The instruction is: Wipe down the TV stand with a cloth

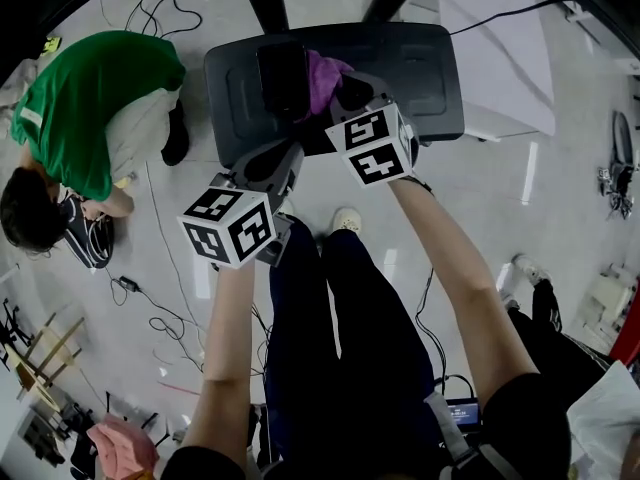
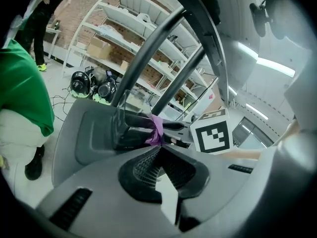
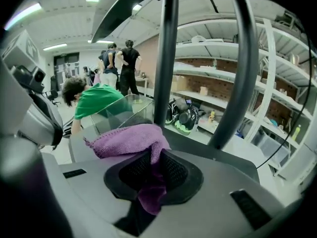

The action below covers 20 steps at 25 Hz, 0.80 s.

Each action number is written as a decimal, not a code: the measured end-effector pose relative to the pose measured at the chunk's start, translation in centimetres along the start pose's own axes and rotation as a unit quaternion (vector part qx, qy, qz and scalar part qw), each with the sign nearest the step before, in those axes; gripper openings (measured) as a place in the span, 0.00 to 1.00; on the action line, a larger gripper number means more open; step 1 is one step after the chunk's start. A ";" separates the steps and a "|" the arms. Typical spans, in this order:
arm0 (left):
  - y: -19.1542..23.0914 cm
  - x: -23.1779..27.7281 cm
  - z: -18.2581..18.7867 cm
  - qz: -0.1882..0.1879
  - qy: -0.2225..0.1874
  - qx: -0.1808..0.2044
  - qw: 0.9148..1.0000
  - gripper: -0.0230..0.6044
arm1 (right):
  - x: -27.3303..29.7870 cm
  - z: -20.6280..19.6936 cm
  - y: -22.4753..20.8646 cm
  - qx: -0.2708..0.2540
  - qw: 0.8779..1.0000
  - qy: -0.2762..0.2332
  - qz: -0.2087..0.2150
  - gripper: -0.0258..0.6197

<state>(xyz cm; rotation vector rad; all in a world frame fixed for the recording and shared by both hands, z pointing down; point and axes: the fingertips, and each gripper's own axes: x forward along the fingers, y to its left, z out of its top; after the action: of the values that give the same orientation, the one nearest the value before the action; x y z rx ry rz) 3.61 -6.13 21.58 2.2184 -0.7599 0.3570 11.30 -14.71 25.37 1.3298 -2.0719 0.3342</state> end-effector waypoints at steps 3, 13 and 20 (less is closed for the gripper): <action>0.2 0.4 -0.2 0.000 0.004 0.001 1.000 0.05 | 0.9 -0.3 0.1 -0.021 1.000 0.008 -0.001 0.15; 0.1 1.5 0.2 -0.006 0.011 -0.005 1.000 0.05 | 2.0 -1.2 0.7 -0.183 0.983 0.027 -0.011 0.14; -0.4 2.1 0.2 -0.009 0.012 -0.010 1.000 0.05 | 1.5 -1.7 0.2 -0.208 0.978 0.027 -0.002 0.14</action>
<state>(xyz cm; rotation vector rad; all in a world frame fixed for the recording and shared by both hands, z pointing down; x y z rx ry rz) 5.51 -6.93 22.17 2.1977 -0.7271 0.3650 11.34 -14.74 27.65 1.0576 -1.9563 -0.0656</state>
